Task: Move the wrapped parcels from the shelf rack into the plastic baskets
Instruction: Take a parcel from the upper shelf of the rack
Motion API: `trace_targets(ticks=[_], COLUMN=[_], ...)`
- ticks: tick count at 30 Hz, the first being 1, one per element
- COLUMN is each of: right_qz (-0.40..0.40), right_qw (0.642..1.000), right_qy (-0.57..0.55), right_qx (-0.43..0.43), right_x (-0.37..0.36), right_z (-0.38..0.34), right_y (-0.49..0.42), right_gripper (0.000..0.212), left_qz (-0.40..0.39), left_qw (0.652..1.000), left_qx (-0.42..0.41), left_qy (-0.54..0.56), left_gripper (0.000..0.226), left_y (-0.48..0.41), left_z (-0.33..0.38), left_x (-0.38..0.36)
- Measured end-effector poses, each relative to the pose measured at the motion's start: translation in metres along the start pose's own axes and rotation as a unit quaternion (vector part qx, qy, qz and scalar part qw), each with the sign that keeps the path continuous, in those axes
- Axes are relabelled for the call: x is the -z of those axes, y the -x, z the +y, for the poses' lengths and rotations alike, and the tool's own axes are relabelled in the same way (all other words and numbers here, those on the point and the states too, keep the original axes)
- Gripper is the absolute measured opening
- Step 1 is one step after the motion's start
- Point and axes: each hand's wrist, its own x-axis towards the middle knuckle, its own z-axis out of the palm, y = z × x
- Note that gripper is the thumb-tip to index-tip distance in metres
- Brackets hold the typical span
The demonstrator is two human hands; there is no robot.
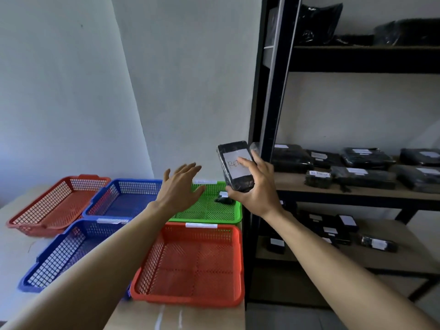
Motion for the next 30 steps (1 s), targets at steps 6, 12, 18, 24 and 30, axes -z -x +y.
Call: trace_targets(ticks=[6,12,18,24,30], right_qz=[-0.104,-0.194,-0.284,-0.320,-0.308], right_qw=[0.984,0.947,0.904,0.873,0.866], right_qy=[0.024,0.099,0.170,0.195,0.209], right_qx=[-0.145,-0.234,-0.270,-0.312,-0.332], right_x=[-0.078,-0.153,-0.205,-0.241,-0.255], right_z=[0.041,0.106,0.159,0.188,0.198], right_y=[-0.002,-0.011,-0.013,-0.011,-0.011], right_gripper=[0.076,0.075,0.079,0.086,0.080], left_qz=[-0.098,-0.148,-0.171,-0.211,-0.226], left_qw=[0.993,0.983,0.979,0.973,0.971], left_qx=[0.060,0.086,0.092,0.085,0.073], left_qy=[-0.036,-0.067,-0.059,-0.036,0.003], left_gripper=[0.069,0.071,0.070,0.069,0.068], left_y=[0.005,-0.017,-0.036,-0.045,-0.066], left_z=[-0.057,-0.094,-0.117,-0.132,-0.151], left_x=[-0.052,-0.099,-0.153,-0.193,-0.212])
